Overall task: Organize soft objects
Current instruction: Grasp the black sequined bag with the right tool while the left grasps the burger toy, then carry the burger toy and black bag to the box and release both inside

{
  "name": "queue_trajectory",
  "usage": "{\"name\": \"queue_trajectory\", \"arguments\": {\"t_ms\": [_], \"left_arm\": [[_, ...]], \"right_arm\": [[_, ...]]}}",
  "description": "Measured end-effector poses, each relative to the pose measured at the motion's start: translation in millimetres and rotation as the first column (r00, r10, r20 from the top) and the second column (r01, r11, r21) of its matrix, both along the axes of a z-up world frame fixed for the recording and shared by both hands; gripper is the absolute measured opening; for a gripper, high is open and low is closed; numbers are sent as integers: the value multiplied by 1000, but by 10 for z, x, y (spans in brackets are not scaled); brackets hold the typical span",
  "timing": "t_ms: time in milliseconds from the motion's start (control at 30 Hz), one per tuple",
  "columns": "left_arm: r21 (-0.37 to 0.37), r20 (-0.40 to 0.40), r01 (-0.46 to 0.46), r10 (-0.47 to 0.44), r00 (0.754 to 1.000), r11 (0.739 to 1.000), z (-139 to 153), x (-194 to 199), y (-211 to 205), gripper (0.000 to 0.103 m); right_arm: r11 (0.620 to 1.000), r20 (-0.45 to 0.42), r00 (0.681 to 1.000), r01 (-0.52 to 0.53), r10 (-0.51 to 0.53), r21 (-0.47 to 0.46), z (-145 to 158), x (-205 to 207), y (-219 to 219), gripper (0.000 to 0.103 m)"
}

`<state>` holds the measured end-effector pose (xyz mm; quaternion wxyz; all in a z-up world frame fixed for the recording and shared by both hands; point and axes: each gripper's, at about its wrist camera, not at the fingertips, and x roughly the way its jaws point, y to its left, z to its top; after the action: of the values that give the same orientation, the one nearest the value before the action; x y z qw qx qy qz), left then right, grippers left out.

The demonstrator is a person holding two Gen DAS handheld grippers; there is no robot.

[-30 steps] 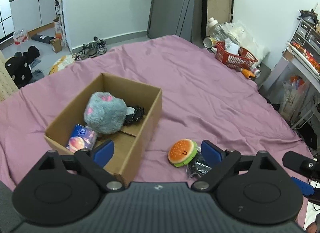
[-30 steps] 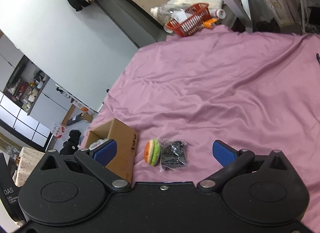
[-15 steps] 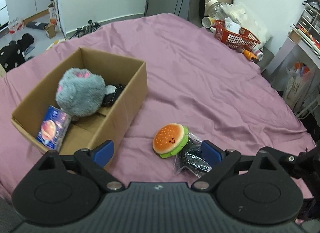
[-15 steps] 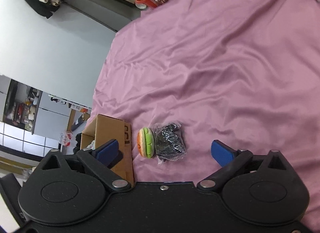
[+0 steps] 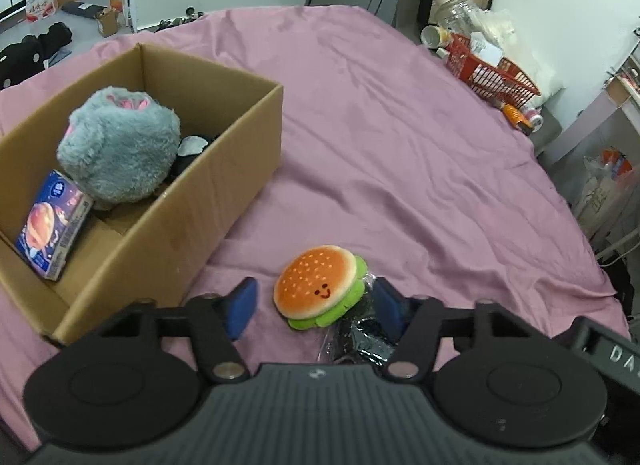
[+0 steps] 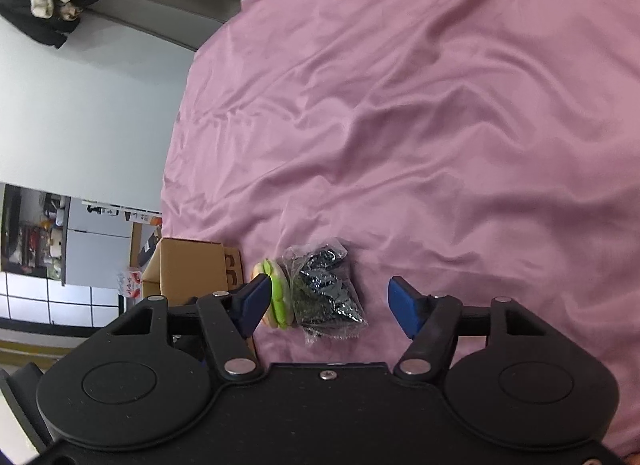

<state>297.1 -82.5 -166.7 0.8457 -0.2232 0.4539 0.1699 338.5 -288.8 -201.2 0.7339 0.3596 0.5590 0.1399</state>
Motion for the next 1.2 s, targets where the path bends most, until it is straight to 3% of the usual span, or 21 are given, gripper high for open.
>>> {"name": "queue_trajectory", "arguments": {"t_ms": [300,367,467,533,633,867,1200], "left_arm": [[13,-32,-6,6,999,1000,-244,134,-25,58],[16,-41,-13,13,999,1000,-295,155,-20,58],[-10,-37,-13,13,999,1000,-371,167,7,57],[-17,-30,12,-12,999,1000,-392,175,0,48],[-35,-24,5,-6,1000,999,-378,158,11,43],[-62,28,31,-29,999,998,-188,83,15,41],[-31,82,42,-40,996,999,211,-129,13,41]], "right_arm": [[999,-68,997,-37,36,-4,-234,108,173,59],[999,-73,997,-36,35,-7,-275,133,192,53],[999,-71,996,-44,45,9,-305,161,221,34],[999,-64,997,-51,51,6,-288,163,237,30],[998,-34,998,-54,54,-11,-227,148,246,25],[999,34,999,-19,21,-45,-78,88,145,24],[999,146,989,29,-25,-26,227,-97,-48,23]]}}
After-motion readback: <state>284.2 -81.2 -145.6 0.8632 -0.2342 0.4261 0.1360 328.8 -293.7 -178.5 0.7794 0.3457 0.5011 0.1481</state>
